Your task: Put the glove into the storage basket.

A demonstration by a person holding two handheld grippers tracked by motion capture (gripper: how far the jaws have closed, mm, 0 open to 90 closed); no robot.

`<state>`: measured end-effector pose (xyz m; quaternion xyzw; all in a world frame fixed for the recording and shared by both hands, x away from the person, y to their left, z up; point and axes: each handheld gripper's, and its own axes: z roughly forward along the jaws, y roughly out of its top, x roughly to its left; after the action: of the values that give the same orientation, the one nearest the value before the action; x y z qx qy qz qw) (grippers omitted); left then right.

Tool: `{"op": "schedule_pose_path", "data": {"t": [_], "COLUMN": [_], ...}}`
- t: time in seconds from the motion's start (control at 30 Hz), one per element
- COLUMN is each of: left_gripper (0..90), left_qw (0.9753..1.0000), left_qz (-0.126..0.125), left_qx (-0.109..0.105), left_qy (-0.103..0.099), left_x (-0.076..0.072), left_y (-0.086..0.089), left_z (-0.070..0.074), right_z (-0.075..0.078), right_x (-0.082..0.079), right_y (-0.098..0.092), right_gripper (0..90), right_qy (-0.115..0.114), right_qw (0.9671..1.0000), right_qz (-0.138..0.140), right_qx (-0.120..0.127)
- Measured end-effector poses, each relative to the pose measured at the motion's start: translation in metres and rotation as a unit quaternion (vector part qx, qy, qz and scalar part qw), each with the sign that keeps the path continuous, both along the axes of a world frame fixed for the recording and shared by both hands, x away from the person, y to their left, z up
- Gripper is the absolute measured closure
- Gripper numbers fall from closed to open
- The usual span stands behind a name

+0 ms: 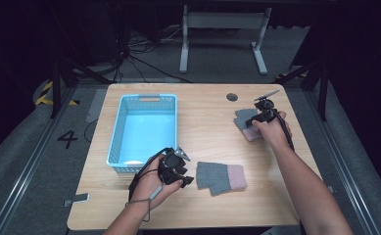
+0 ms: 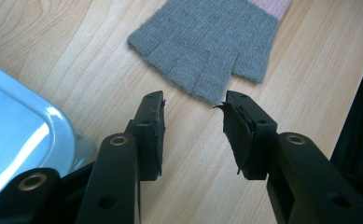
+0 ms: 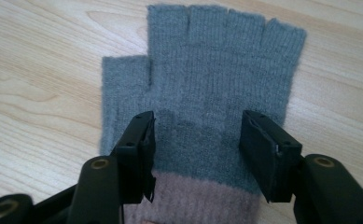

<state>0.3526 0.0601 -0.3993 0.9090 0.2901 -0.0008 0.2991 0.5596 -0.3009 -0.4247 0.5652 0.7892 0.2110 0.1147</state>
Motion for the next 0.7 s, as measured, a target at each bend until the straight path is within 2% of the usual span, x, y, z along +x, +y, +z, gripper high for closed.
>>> {"op": "schedule_pose_path", "data": {"t": [0.13, 0.27, 0.33, 0.43, 0.6, 0.7], "left_gripper": [59.2, 59.2, 59.1, 58.8, 58.7, 58.8], "left_qw": [1.0000, 1.0000, 1.0000, 1.0000, 1.0000, 1.0000], "left_qz": [0.000, -0.002, -0.002, -0.003, -0.001, 0.000], "left_qx": [0.001, 0.001, 0.001, 0.003, 0.003, 0.002], "left_qy": [0.001, -0.002, -0.002, -0.002, 0.000, -0.001], "left_x": [0.000, -0.001, -0.001, -0.001, -0.001, -0.001], "left_y": [0.000, -0.001, -0.001, -0.002, -0.001, 0.000], "left_z": [0.000, 0.000, 0.000, 0.000, 0.000, 0.000], "right_z": [-0.003, -0.005, -0.005, -0.005, -0.003, -0.002], "right_x": [0.000, -0.001, -0.001, 0.000, 0.000, 0.001], "right_y": [0.002, 0.009, 0.010, 0.010, 0.011, 0.014], "right_gripper": [44.7, 44.4, 44.7, 45.9, 56.0, 66.5], "right_qy": [0.000, -0.006, -0.007, -0.005, -0.001, 0.005], "right_qw": [1.0000, 0.9991, 0.9986, 0.9987, 0.9986, 0.9983], "right_qz": [0.000, 0.014, 0.019, 0.020, 0.026, 0.029], "right_qx": [-0.007, -0.041, -0.049, -0.047, -0.045, -0.051]}}
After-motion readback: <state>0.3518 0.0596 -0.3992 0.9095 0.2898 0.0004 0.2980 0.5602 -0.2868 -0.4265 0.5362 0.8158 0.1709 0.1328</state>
